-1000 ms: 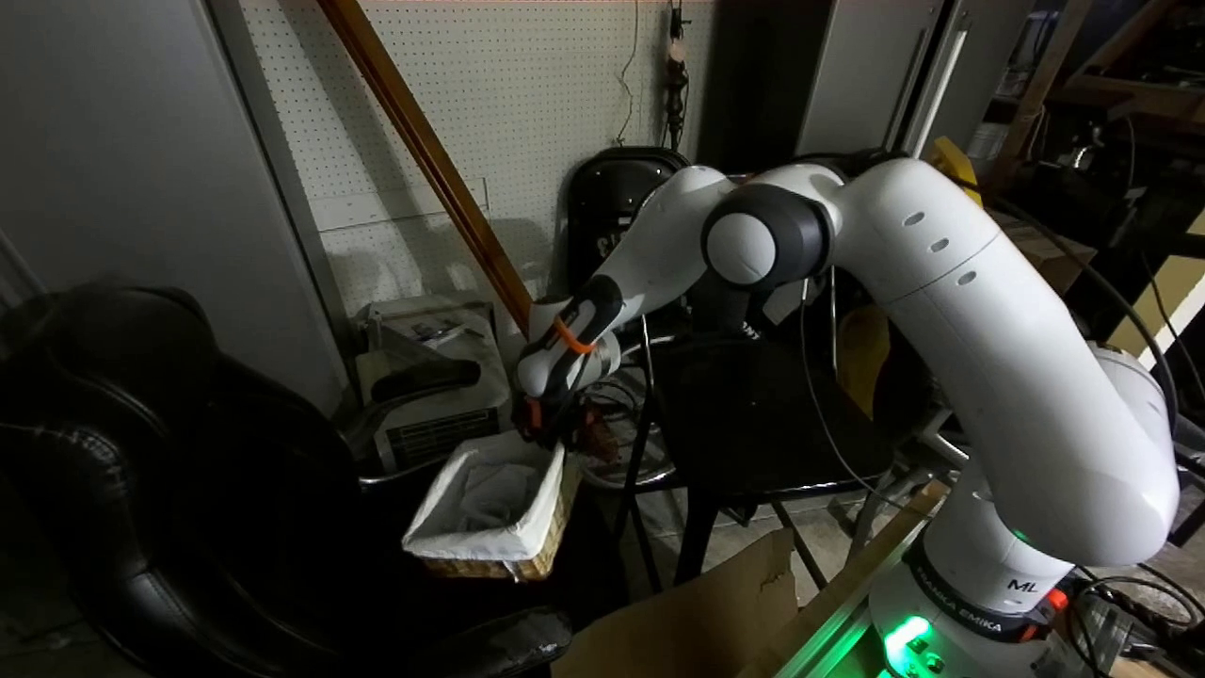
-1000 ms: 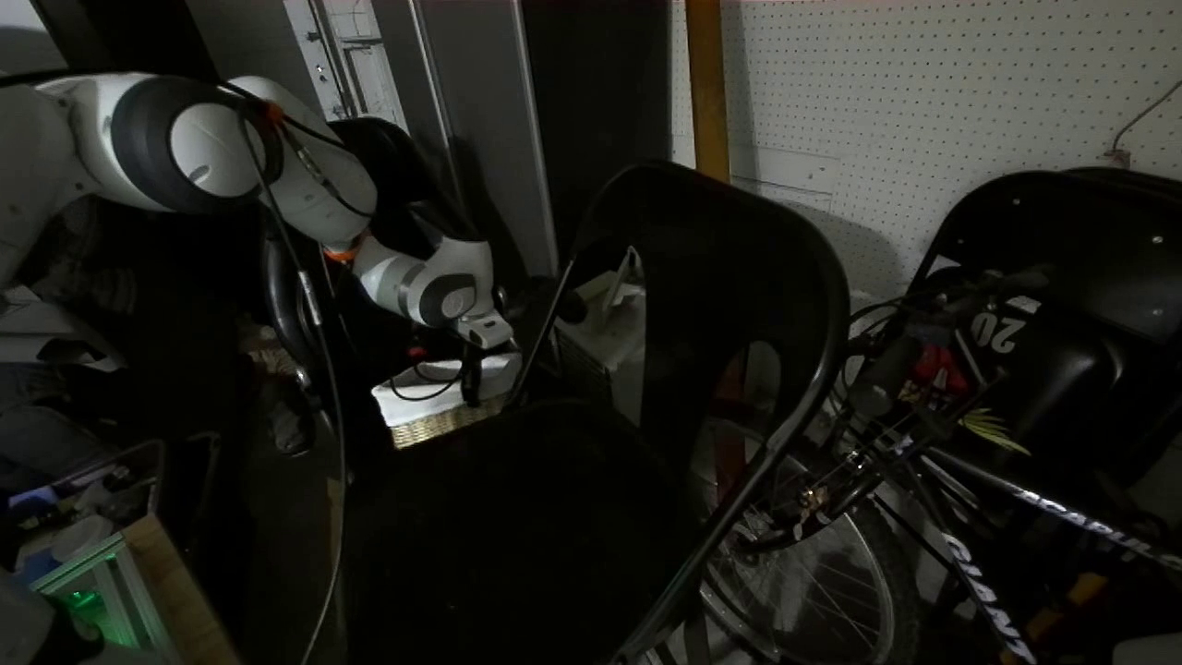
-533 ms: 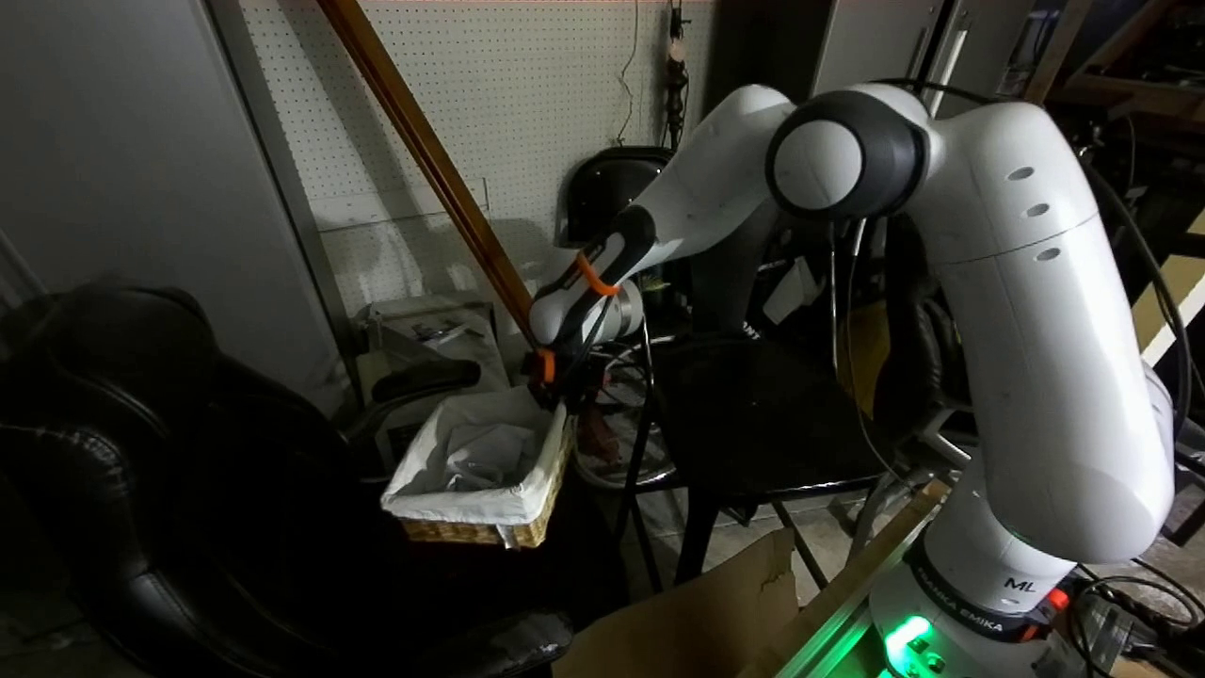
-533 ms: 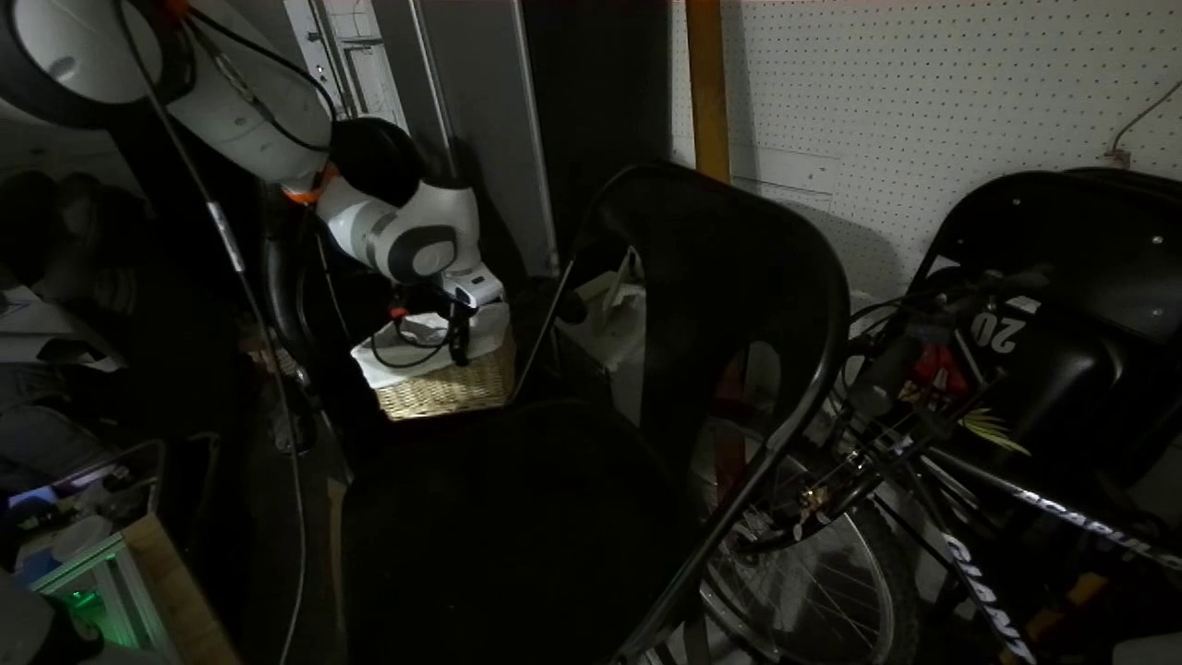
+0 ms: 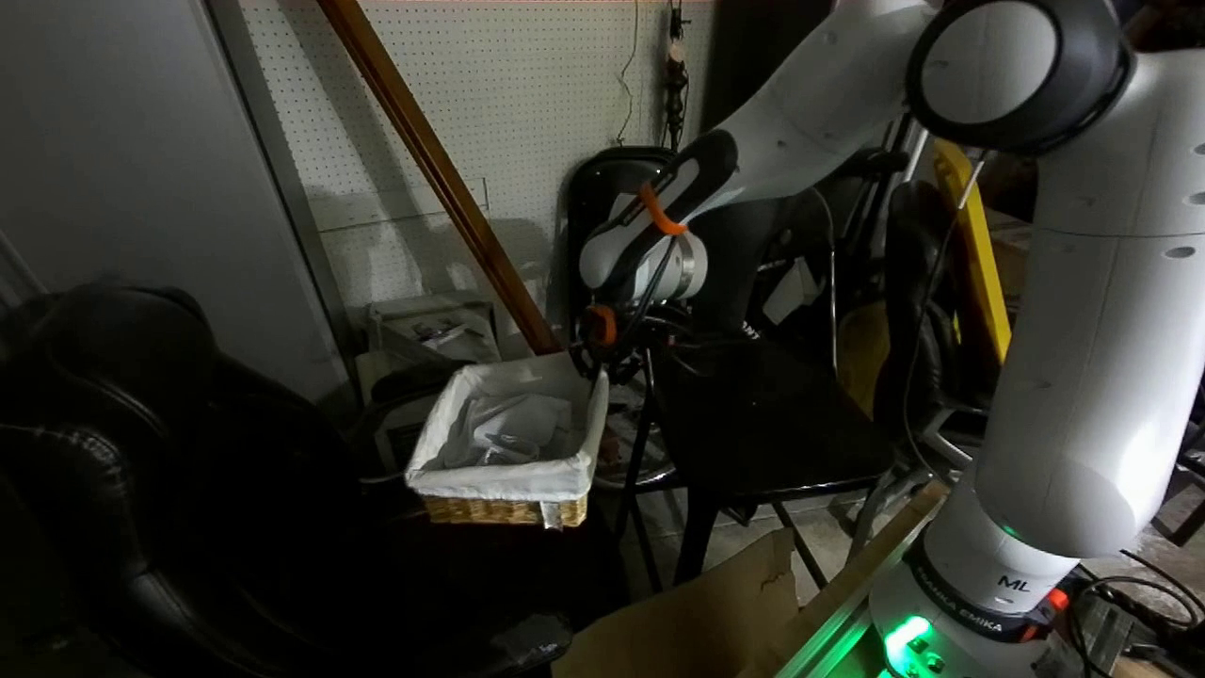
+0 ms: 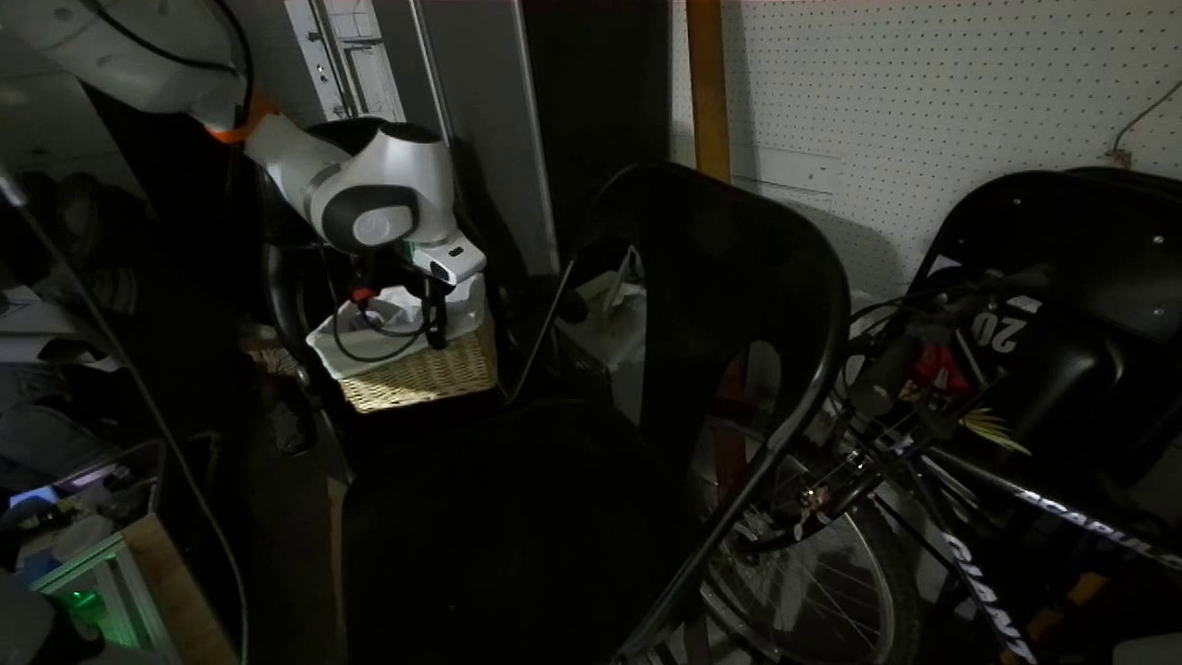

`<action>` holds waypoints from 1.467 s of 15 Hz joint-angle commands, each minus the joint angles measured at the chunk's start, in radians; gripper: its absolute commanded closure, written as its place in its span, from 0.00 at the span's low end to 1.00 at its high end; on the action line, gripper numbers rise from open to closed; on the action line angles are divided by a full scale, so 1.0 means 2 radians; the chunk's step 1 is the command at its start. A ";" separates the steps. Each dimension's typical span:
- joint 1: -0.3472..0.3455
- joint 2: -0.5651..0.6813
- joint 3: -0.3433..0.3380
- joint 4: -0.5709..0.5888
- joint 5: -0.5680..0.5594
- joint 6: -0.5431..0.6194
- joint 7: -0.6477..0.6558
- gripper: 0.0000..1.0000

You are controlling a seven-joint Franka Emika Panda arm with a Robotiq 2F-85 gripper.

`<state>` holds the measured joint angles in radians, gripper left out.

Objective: Put the basket on the chair to the right

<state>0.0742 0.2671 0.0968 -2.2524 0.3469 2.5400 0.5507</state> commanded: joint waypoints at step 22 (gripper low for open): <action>-0.157 -0.265 -0.189 -0.153 0.050 -0.219 -0.201 0.97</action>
<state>-0.2102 -0.2391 -0.2577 -2.5612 0.4313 2.1445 0.1709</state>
